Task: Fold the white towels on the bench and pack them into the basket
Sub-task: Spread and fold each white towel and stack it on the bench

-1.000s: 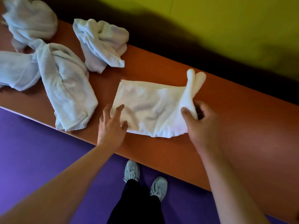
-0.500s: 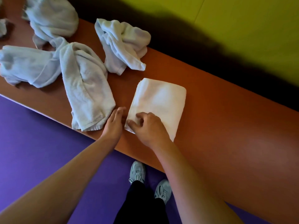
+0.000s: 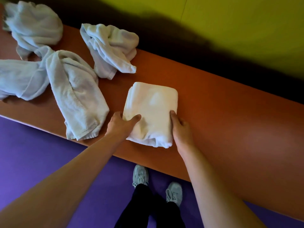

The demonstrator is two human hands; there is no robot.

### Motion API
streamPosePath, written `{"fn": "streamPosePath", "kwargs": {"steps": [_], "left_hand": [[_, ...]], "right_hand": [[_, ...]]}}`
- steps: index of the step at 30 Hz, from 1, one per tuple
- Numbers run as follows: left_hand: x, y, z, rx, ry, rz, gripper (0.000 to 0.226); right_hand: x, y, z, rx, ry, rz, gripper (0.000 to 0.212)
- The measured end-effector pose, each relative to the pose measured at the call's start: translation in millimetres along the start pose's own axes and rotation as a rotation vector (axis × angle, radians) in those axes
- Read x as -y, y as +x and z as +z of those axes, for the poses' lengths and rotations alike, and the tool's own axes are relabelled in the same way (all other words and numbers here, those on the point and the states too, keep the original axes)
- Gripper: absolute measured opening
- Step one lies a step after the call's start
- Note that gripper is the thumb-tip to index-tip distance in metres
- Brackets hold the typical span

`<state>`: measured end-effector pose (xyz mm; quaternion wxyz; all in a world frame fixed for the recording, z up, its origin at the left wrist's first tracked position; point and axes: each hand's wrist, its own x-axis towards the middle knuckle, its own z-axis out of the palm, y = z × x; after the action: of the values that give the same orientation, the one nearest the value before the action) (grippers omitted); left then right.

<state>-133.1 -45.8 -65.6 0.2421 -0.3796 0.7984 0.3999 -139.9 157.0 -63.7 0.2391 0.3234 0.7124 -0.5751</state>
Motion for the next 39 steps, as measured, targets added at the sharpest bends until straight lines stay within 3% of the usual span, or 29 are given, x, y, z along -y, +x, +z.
{"fn": "streamPosePath", "kwargs": {"steps": [3, 5, 9, 14, 22, 26, 31, 39], "left_hand": [[-1.8, -10.6, 3.2, 0.019, -0.084, 0.013, 0.044], [-1.4, -20.8, 10.8, 0.033, -0.077, 0.073, 0.036], [-11.3, -50.8, 33.0, 0.084, -0.097, 0.133, 0.037], [-32.8, -98.9, 79.1, 0.179, -0.075, 0.195, 0.030], [-74.8, -193.7, 203.6, 0.255, -0.126, 0.225, 0.029], [-96.3, -240.9, 266.2, 0.323, -0.130, 0.244, 0.031], [-132.4, -288.1, 334.3, 0.402, -0.038, 0.333, 0.035], [-212.2, -331.2, 443.8, 0.535, 0.042, 0.522, 0.073]], "right_hand": [[-4.9, -6.0, -8.8, 0.040, 0.096, 0.018, 0.036], [-8.3, -8.6, -19.4, 0.036, 0.129, -0.014, 0.031], [-13.4, -17.4, -58.9, 0.037, 0.078, -0.009, 0.030], [-22.7, -35.1, -132.6, 0.052, 0.191, 0.002, 0.032], [-59.5, -48.9, -294.1, -0.019, 0.182, -0.036, 0.039], [-81.9, -57.4, -374.7, -0.075, 0.205, -0.052, 0.040], [-104.9, -66.6, -465.8, -0.148, 0.187, -0.059, 0.056], [-107.4, -43.5, -607.2, -0.448, 0.223, -0.186, 0.057]]}}
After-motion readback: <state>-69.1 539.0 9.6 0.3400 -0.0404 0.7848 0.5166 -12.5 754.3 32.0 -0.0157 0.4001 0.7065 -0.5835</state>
